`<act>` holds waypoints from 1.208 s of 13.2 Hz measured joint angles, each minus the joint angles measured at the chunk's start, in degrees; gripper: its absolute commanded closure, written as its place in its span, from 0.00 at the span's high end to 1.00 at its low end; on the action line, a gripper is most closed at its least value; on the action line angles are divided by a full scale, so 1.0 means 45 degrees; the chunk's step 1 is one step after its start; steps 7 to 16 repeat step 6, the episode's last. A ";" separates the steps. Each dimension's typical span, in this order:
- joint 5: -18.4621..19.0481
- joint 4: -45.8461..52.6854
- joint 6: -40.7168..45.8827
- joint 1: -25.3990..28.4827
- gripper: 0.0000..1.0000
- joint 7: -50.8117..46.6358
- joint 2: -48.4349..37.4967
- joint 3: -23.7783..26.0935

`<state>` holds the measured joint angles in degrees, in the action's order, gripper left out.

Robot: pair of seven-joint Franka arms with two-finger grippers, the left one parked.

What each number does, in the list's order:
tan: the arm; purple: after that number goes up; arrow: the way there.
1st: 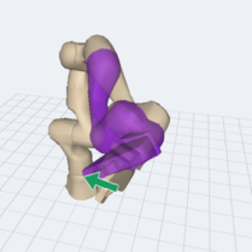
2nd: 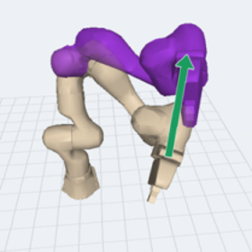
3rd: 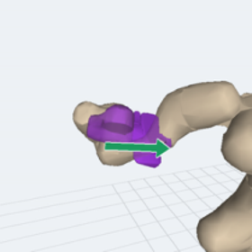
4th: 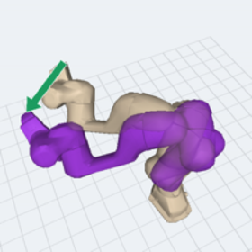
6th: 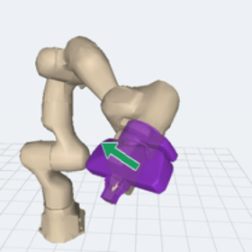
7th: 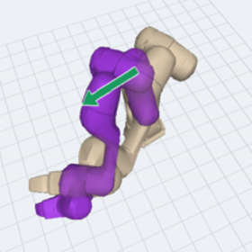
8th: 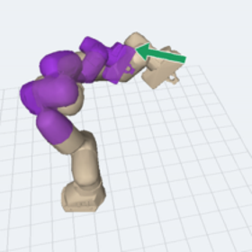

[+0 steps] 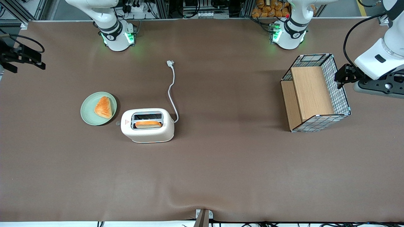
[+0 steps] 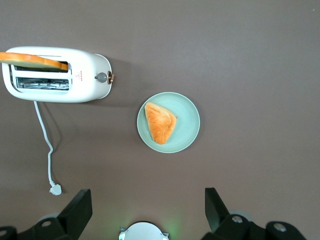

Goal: Press toaster button with right arm

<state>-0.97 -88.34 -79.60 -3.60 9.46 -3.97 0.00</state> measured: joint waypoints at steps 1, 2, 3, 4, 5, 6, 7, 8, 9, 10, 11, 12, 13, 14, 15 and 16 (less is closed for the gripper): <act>0.0010 0.0068 -0.0016 -0.0007 1.00 -0.0001 -0.0064 -0.0020; 0.0015 0.0117 -0.0060 -0.0010 1.00 -0.0002 -0.0110 -0.0034; 0.0015 0.0153 -0.0137 -0.0008 1.00 -0.0002 -0.0122 -0.0028; 0.0015 0.0164 -0.0215 -0.0005 1.00 -0.0002 -0.0122 -0.0022; 0.0015 0.0164 -0.0307 -0.0005 1.00 -0.0002 -0.0122 -0.0019; 0.0015 0.0165 -0.0413 -0.0005 1.00 -0.0002 -0.0122 -0.0019; 0.0015 0.0165 -0.0413 -0.0005 1.00 -0.0002 -0.0122 -0.0019; 0.0015 0.0165 -0.0413 -0.0005 1.00 -0.0002 -0.0122 -0.0019; 0.0015 0.0165 -0.0413 -0.0005 1.00 -0.0002 -0.0122 -0.0019; 0.0015 0.0165 -0.0413 -0.0005 1.00 -0.0002 -0.0122 -0.0019; 0.0015 0.0165 -0.0413 -0.0005 1.00 -0.0002 -0.0122 -0.0019; 0.0015 0.0165 -0.0413 -0.0005 1.00 -0.0002 -0.0122 -0.0019; 0.0015 0.0165 -0.0413 -0.0005 1.00 -0.0002 -0.0122 -0.0019; 0.0015 0.0165 -0.0413 -0.0005 1.00 -0.0002 -0.0122 -0.0019; 0.0015 0.0165 -0.0413 -0.0005 1.00 -0.0002 -0.0122 -0.0019; 0.0015 0.0165 -0.0413 -0.0005 1.00 -0.0002 -0.0122 -0.0019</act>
